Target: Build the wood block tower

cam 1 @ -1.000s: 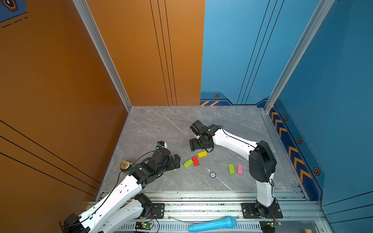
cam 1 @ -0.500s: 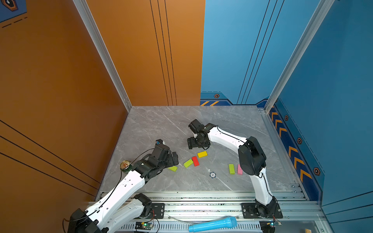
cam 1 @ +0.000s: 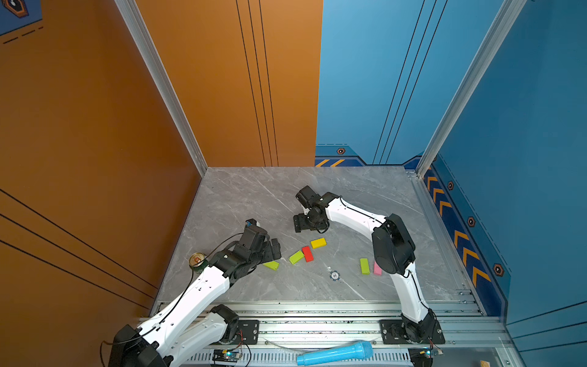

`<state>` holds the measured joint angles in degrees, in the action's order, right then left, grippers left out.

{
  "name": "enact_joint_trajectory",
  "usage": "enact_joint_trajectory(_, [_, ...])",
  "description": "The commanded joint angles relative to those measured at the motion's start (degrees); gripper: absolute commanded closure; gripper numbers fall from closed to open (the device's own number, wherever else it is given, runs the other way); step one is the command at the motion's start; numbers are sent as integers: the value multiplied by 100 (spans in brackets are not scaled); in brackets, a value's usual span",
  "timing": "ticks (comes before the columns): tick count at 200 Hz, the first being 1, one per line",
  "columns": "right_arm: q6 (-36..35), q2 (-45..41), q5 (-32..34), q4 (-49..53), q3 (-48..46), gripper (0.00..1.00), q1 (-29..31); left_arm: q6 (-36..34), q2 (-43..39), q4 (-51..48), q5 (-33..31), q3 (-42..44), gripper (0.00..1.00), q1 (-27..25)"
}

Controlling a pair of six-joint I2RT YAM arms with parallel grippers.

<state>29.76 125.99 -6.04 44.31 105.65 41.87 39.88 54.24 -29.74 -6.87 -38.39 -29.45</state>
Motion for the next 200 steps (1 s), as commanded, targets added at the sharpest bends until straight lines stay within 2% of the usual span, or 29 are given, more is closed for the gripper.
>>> enact_joint_trajectory(1, [-101,78,-37,85,186,12,-39,-121,-17,49,100,-153,2,56])
enact_joint_trajectory(200, [-181,136,13,266,457,12,-62,-114,-175,30,64,-142,2,73])
